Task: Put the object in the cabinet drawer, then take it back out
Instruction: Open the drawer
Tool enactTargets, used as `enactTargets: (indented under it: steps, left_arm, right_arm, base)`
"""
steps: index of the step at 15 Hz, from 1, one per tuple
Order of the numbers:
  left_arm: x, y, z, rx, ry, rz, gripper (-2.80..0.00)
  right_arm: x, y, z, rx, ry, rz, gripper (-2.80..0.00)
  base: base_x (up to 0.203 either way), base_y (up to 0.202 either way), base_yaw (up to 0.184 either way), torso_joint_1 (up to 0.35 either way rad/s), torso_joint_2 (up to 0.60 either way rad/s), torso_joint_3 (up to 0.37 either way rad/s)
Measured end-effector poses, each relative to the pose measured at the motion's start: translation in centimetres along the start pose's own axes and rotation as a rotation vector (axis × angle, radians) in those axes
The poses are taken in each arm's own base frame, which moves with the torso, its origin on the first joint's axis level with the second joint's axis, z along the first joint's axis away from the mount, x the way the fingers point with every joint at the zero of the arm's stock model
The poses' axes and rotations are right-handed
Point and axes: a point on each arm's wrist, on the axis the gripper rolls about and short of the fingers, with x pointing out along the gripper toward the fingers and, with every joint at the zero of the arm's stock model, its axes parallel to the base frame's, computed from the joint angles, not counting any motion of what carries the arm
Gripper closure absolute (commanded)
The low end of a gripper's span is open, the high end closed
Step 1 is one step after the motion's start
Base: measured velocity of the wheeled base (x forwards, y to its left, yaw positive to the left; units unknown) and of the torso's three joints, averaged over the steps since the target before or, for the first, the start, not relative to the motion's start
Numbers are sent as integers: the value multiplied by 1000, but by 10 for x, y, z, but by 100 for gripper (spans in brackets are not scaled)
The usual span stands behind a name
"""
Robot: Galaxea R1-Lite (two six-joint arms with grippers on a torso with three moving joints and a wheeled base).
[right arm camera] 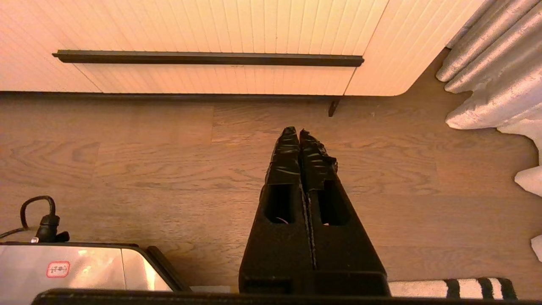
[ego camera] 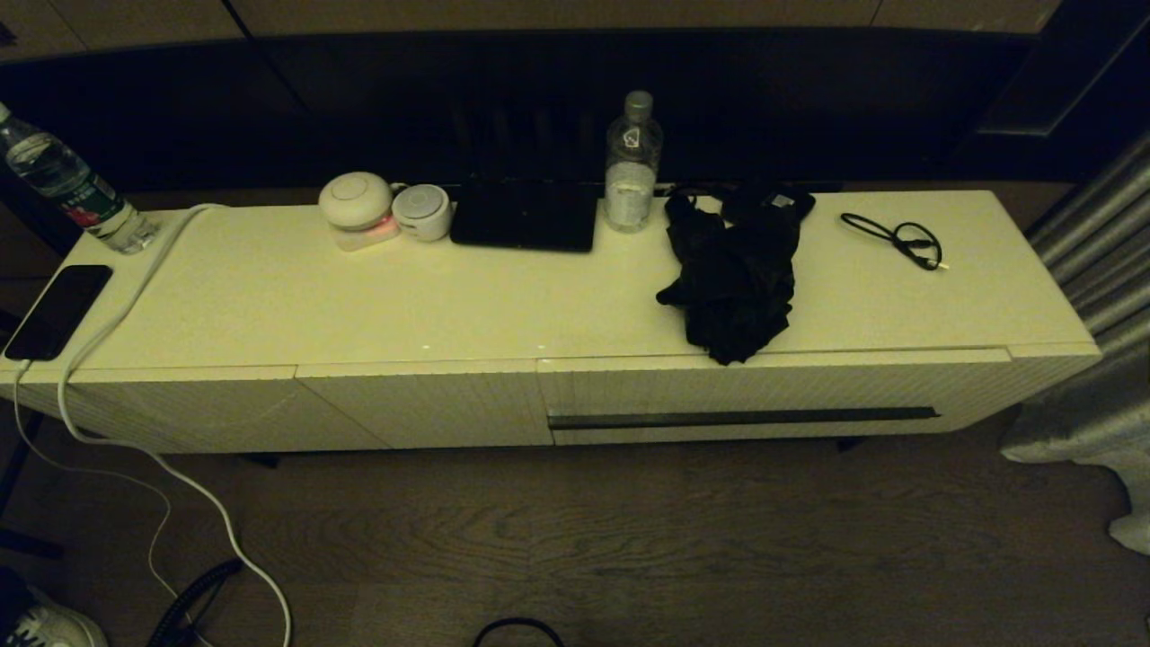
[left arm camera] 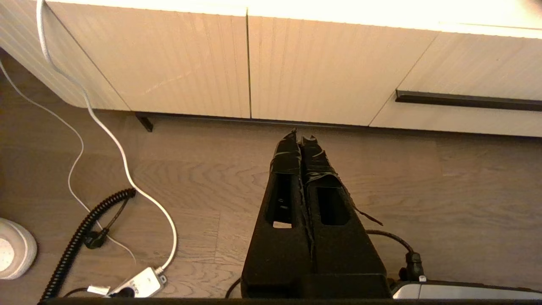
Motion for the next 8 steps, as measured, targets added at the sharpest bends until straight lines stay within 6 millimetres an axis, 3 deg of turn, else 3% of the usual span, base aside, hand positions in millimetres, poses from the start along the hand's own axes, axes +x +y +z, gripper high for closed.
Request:
enactTargets:
  steps: [8]
  left_arm:
    - [0, 0, 0, 0, 0, -1, 0]
  right_arm:
    - [0, 0, 0, -4, -1, -4, 0]
  base:
    - [0, 0, 0, 0, 0, 0]
